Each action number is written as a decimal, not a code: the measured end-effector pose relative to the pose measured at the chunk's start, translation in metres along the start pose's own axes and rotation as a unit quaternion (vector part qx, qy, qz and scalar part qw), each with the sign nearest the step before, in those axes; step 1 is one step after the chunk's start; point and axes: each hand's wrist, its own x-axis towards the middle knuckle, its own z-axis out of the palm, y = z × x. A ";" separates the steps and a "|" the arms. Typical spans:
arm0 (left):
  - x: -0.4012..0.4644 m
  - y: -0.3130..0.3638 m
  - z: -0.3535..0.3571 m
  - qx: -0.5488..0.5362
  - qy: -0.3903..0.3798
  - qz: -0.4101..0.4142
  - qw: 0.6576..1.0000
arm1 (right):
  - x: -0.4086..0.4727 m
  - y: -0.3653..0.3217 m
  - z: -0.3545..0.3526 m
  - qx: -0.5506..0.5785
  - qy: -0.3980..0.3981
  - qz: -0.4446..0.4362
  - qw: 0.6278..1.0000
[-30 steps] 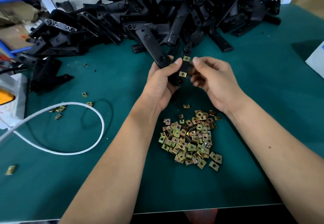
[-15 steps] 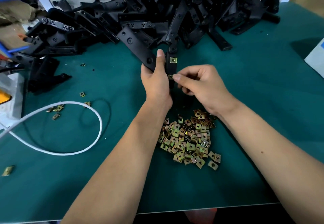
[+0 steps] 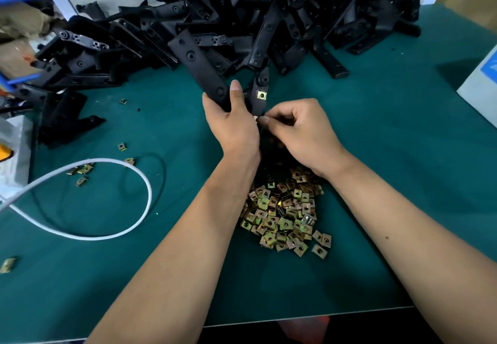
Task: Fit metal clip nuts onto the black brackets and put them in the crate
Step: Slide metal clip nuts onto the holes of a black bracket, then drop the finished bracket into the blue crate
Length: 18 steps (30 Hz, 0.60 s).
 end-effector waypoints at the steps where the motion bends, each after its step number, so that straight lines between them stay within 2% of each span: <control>1: -0.001 0.002 0.000 0.024 -0.011 0.018 1.000 | 0.001 -0.003 -0.003 0.020 0.000 0.012 1.000; 6: -0.026 0.003 0.017 0.119 -0.104 0.141 0.977 | -0.003 -0.014 -0.027 0.151 0.099 0.065 0.981; 13: -0.116 0.016 0.096 0.209 -0.228 0.296 0.904 | -0.053 -0.019 -0.121 0.227 0.282 0.087 0.928; 15: -0.153 0.015 0.125 0.225 -0.282 0.306 0.881 | -0.081 -0.016 -0.162 0.239 0.343 0.090 0.904; 18: -0.217 0.010 0.161 0.217 -0.382 0.264 0.858 | -0.141 -0.006 -0.222 0.261 0.398 0.072 0.876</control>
